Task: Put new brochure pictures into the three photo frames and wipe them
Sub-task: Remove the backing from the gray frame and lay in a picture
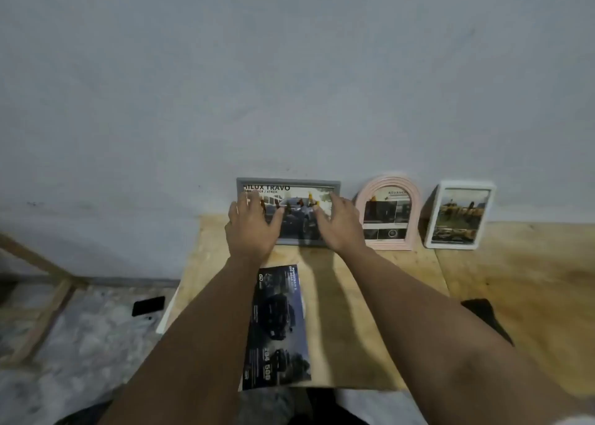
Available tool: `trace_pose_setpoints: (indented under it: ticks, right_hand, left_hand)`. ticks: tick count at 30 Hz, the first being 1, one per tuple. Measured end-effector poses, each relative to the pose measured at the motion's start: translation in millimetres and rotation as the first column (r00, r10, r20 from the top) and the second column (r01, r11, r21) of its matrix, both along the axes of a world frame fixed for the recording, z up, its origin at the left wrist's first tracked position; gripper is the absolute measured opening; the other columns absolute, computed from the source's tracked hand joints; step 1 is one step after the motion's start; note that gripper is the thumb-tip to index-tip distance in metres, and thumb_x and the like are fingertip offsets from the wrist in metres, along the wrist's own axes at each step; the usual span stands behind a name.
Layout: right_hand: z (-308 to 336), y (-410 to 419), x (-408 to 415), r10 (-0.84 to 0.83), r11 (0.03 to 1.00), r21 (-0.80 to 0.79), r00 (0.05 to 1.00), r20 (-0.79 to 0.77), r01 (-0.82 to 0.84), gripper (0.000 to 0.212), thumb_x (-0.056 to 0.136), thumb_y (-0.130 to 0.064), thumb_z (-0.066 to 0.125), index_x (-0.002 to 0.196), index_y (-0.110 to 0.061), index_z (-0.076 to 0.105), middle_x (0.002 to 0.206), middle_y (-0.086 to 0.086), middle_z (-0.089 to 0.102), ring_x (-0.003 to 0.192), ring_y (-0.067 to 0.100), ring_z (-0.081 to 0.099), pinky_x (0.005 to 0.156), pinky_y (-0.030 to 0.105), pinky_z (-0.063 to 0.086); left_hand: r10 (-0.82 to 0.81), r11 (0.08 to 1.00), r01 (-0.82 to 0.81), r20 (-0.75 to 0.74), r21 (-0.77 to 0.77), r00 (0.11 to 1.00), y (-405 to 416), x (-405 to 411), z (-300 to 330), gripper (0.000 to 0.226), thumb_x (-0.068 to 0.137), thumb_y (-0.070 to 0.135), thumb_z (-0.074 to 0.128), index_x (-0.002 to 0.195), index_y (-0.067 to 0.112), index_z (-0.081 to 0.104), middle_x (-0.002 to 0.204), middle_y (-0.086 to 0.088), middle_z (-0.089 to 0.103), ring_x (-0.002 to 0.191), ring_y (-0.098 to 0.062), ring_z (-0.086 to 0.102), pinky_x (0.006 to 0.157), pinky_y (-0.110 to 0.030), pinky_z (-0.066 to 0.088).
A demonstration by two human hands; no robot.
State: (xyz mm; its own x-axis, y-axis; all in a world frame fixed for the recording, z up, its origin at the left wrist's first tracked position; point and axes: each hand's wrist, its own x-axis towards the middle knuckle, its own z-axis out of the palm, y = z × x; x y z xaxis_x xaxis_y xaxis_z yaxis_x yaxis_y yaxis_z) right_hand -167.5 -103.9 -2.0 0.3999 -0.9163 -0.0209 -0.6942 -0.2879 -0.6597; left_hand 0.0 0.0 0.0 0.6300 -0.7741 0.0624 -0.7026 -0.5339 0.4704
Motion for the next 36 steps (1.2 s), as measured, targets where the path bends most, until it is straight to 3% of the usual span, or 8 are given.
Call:
trace_pose_setpoints:
  ticks: [5,9,15,20,29,32,34,36]
  right_hand:
    - [-32.2,-34.3,13.1,-0.156,0.976,0.167,0.984,0.090,0.140,0.063,0.100,-0.053,0.048,0.154,-0.022,0.038,0.154,0.014,0.044,0.142,0.035,0.040,0.114,0.049,0.034]
    - [-57.0,-67.4,27.5,-0.315,0.903,0.349,0.938,0.146,0.249,0.071,0.102,-0.052,0.049,0.158,-0.013,0.031,0.160,0.014,0.038,0.146,0.035,0.037,0.119,0.046,0.031]
    - [-91.0,-100.7,41.2,-0.458,0.812,0.481,0.872,0.172,0.331,0.084,0.098,-0.053,0.055,0.162,-0.016,0.015,0.165,0.013,0.031,0.150,0.035,0.033,0.123,0.049,0.026]
    - [-99.1,-107.5,43.3,-0.391,0.828,0.520,0.882,0.262,0.212,0.078,0.099,-0.054,0.055,0.162,-0.026,0.018,0.166,0.006,0.031,0.149,0.030,0.035,0.121,0.051,0.032]
    - [-75.0,-66.2,25.2,-0.351,0.898,0.397,0.852,0.388,0.188,0.058,0.100,-0.052,0.055,0.150,-0.027,0.040,0.132,-0.012,0.056,0.125,0.012,0.052,0.107,0.034,0.043]
    - [-60.6,-32.8,-2.7,-0.404,0.880,0.421,0.815,0.415,0.222,0.066,0.096,-0.065,0.052,0.152,-0.032,0.040,0.143,-0.007,0.055,0.132,0.016,0.051,0.112,0.036,0.041]
    - [-57.7,-11.5,-31.3,-0.463,0.863,0.414,0.782,0.417,0.290,0.068,0.090,-0.074,0.051,0.145,-0.033,0.047,0.142,-0.002,0.058,0.130,0.019,0.054,0.108,0.041,0.046]
    - [-51.9,9.0,-64.1,-0.518,0.844,0.395,0.741,0.427,0.362,0.063,0.090,-0.074,0.051,0.138,-0.034,0.053,0.134,0.000,0.059,0.122,0.019,0.057,0.102,0.039,0.049]
  left_hand:
    - [0.056,0.998,-0.056,-0.010,-0.026,0.998,-30.1,25.3,-49.7,0.073,0.092,0.069,0.042,0.143,0.017,0.047,0.139,-0.013,0.055,0.126,-0.036,0.053,0.092,-0.055,0.057]
    - [0.178,0.983,-0.183,-0.234,-0.001,0.956,-61.7,49.7,-76.2,0.068,0.094,0.067,0.048,0.139,0.017,0.045,0.138,-0.010,0.052,0.129,-0.036,0.050,0.101,-0.054,0.050]
    - [0.417,0.879,-0.473,-0.578,0.059,0.702,-96.4,86.9,-105.1,0.091,0.096,0.073,0.042,0.164,0.021,0.011,0.171,-0.012,0.011,0.156,-0.036,0.016,0.126,-0.053,0.019]
    - [0.354,0.842,-0.539,-0.768,0.013,0.534,-105.2,104.0,-118.2,0.092,0.091,0.082,0.036,0.162,0.024,0.025,0.166,-0.011,0.031,0.149,-0.036,0.034,0.122,-0.054,0.030]
    - [0.204,0.828,-0.541,-0.820,-0.147,0.534,-59.6,66.3,-90.3,0.065,0.099,0.068,0.041,0.143,0.022,0.050,0.125,0.001,0.058,0.116,-0.023,0.058,0.099,-0.040,0.049]
    - [0.161,0.833,-0.504,-0.773,-0.226,0.613,-33.6,39.2,-72.2,0.061,0.099,0.068,0.043,0.138,0.022,0.055,0.125,0.004,0.062,0.113,-0.016,0.059,0.098,-0.035,0.049]
    - [0.113,0.834,-0.469,-0.744,-0.289,0.659,-15.7,16.0,-62.0,0.049,0.098,0.068,0.046,0.119,0.026,0.062,0.104,0.009,0.065,0.095,-0.007,0.060,0.084,-0.029,0.049]
    - [0.081,0.853,-0.406,-0.686,-0.327,0.723,2.5,-9.7,-60.7,0.063,0.091,0.079,0.045,0.106,0.024,0.068,0.083,0.001,0.064,0.078,-0.010,0.059,0.072,-0.030,0.047]
